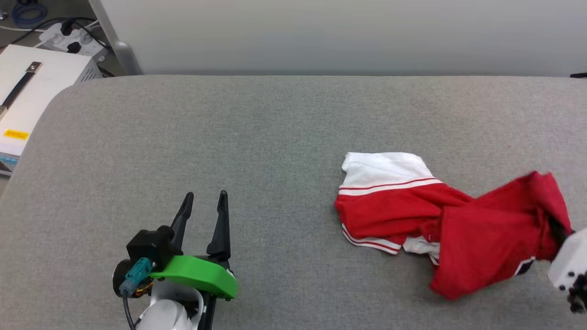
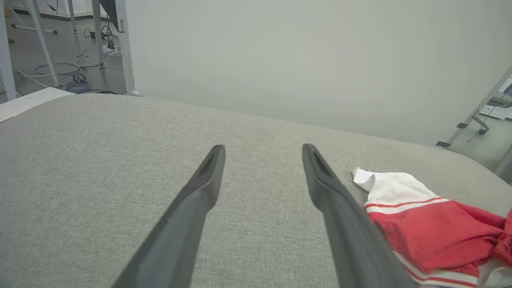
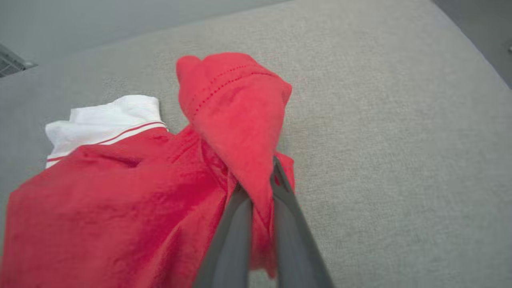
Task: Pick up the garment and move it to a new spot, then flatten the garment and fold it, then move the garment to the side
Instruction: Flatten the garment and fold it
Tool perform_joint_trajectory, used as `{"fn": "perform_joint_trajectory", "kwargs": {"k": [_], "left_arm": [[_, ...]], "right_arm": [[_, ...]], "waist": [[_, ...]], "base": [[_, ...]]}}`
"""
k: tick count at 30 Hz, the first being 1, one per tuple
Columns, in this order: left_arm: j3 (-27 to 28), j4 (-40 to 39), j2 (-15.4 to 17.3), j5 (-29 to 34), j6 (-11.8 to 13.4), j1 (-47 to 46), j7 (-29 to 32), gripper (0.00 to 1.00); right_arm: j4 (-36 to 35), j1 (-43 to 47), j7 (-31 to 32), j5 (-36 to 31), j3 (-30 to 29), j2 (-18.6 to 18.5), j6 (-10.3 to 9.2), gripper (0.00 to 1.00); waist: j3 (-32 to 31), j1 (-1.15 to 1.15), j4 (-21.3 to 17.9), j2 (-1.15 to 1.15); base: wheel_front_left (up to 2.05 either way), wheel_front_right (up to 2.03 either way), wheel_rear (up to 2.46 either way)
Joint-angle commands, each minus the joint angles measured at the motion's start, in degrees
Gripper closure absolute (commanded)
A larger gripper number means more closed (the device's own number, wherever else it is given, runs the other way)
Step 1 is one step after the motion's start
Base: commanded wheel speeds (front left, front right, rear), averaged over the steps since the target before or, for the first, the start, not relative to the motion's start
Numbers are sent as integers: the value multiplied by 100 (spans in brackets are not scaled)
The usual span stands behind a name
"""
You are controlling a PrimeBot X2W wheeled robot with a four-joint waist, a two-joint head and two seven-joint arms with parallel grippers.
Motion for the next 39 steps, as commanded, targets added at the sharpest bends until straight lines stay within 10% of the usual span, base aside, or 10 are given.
{"fn": "perform_joint_trajectory", "kwargs": {"k": [1,6,8,9,22,39], "left_arm": [[22,20,-17,65,-32,-69,-33,0],[32,89,-11,73,-51,-77,-33,0],[38,102,-2,79,-46,-71,-33,0],[40,111,1,79,-42,-63,-33,0],[40,167,64,24,2,87,-26,0],[-2,135,199,-44,109,426,165,0]], "right_arm": [[193,140,-163,8,-256,98,-4,100],[968,435,-801,-170,-972,436,-4,93],[1222,476,-1024,-205,-1091,545,-4,47],[1321,467,-1181,-209,-1149,589,-4,0],[821,367,-3541,-748,-778,700,-4,0],[-1392,1704,-3240,-1429,615,804,-4,0]], "waist": [[12,0,-29,0],[15,0,-71,0],[18,0,-87,0],[11,0,-95,0],[-170,0,-115,0],[-624,0,-213,0]], "base": [[0,0,0],[0,0,0],[0,0,0],[0,0,0],[0,0,0],[0,0,0]]}}
